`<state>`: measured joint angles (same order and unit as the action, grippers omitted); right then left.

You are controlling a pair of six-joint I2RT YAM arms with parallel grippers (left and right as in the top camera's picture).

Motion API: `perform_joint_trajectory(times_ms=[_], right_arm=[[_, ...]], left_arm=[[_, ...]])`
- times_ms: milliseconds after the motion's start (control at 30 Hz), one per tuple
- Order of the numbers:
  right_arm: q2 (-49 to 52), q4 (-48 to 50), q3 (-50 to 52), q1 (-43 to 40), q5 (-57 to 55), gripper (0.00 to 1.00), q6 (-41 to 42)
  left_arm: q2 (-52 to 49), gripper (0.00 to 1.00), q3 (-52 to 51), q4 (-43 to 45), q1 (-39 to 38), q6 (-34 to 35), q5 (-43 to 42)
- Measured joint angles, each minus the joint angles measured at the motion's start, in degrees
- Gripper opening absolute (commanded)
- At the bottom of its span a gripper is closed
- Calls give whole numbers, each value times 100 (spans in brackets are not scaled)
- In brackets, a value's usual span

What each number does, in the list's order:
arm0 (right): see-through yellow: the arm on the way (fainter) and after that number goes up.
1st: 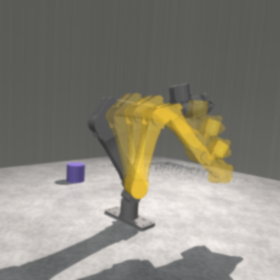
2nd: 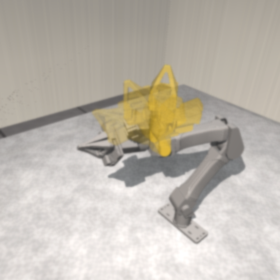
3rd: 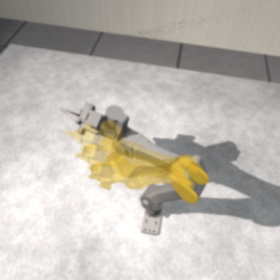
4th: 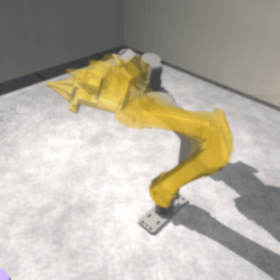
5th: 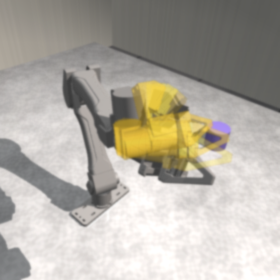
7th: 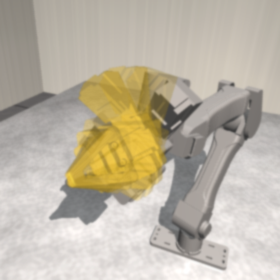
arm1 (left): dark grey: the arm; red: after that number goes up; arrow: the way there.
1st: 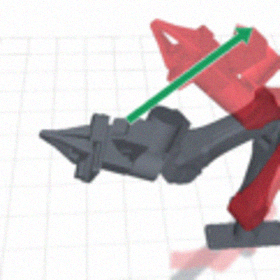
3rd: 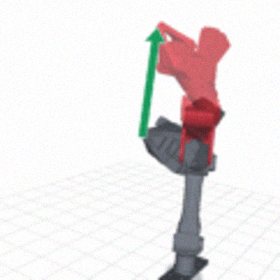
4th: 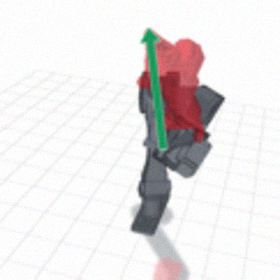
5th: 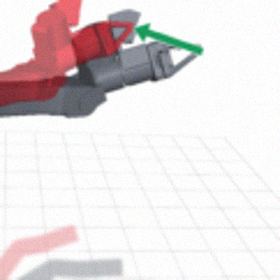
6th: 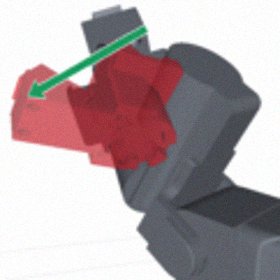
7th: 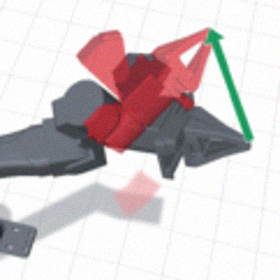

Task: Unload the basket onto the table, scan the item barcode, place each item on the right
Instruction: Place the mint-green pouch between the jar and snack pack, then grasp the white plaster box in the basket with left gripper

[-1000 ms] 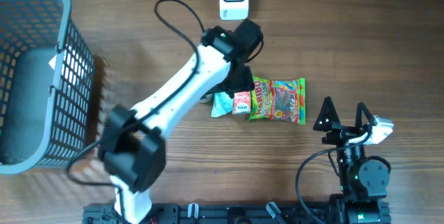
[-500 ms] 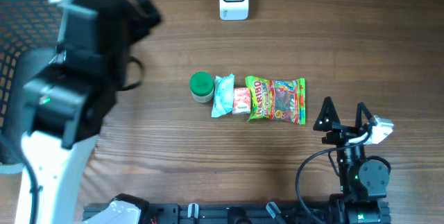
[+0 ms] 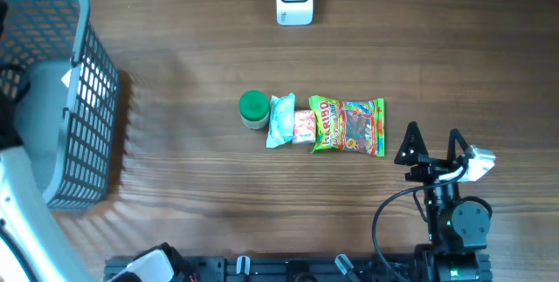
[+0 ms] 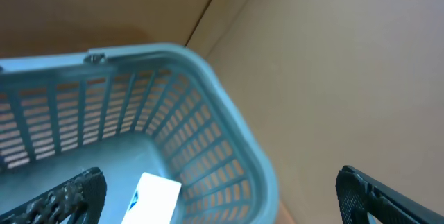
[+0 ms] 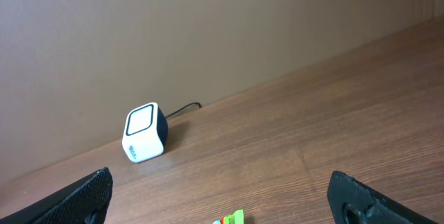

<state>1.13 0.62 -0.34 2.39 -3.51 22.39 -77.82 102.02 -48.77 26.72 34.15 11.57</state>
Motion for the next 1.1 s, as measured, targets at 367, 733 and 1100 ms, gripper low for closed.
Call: perform_joint_trajectory(times_ms=[367, 733, 1100], right_arm=[[0, 2, 0, 0, 0, 100, 0], [0, 2, 0, 0, 0, 100, 0], [0, 2, 0, 0, 0, 100, 0]], left_arm=[[-1486, 100, 0, -750, 304, 173, -553], [-3528, 100, 0, -710, 673, -525, -1585], [-4629, 100, 0, -590, 535, -2518, -2070]])
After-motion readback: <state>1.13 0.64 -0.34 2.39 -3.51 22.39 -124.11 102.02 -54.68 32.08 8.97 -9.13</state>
